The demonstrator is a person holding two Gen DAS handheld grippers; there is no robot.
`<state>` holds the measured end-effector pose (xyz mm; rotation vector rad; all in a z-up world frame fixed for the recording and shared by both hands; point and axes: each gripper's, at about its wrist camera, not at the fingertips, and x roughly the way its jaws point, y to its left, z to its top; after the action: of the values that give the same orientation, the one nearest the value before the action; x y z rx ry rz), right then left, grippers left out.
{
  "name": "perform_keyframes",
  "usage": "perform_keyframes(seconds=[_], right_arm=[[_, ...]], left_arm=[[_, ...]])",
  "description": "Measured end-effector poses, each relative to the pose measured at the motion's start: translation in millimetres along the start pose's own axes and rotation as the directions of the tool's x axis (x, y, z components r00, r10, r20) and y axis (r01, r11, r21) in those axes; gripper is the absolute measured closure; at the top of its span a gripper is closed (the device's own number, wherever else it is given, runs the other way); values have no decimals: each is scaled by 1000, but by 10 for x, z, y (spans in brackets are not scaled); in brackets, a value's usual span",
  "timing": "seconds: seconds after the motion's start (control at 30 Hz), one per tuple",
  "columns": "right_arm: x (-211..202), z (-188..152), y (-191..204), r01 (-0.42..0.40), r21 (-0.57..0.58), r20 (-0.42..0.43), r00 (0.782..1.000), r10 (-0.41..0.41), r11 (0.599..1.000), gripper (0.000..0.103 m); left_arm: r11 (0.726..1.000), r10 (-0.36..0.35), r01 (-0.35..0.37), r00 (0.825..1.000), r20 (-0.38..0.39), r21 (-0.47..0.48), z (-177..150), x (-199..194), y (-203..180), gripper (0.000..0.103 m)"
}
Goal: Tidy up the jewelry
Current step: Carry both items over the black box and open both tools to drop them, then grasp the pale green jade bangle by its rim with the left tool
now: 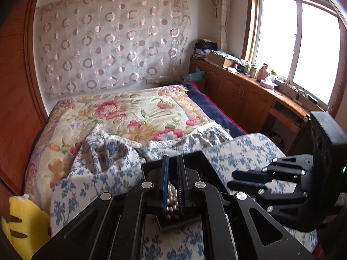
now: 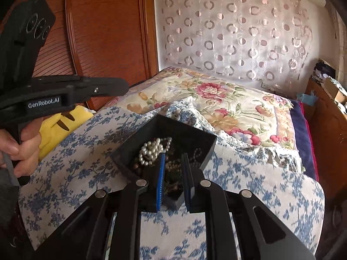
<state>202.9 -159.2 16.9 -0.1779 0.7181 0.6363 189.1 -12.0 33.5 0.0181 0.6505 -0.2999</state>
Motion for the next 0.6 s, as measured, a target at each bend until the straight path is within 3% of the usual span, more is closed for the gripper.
perform_keyframes(seconds=[0.1,0.2,0.5,0.57,0.6], right_arm=[[-95,-143,34,11,9,4,1000,-11,1000,86],[-180,-293,22,4,45,7,1000,-4,999,86],[-285,-787,36,36,107,-37,999,-32,994,86],[-290,-869,39,41,121,-46,998,-36,992,86],[-296,-914,44,44,129,-50,998,-38,991,86]], left_arm=[[1000,-2,2,1000,-12,9,-156,-56,-12,92],[1000,-1,1,1000,-29,14,-341,-96,-31,77],[1000,-6,7,990,-139,4,-967,-94,-60,66],[1000,-8,10,989,-148,10,-1042,-93,-91,50],[1000,-9,12,989,-150,14,-1093,-102,-106,49]])
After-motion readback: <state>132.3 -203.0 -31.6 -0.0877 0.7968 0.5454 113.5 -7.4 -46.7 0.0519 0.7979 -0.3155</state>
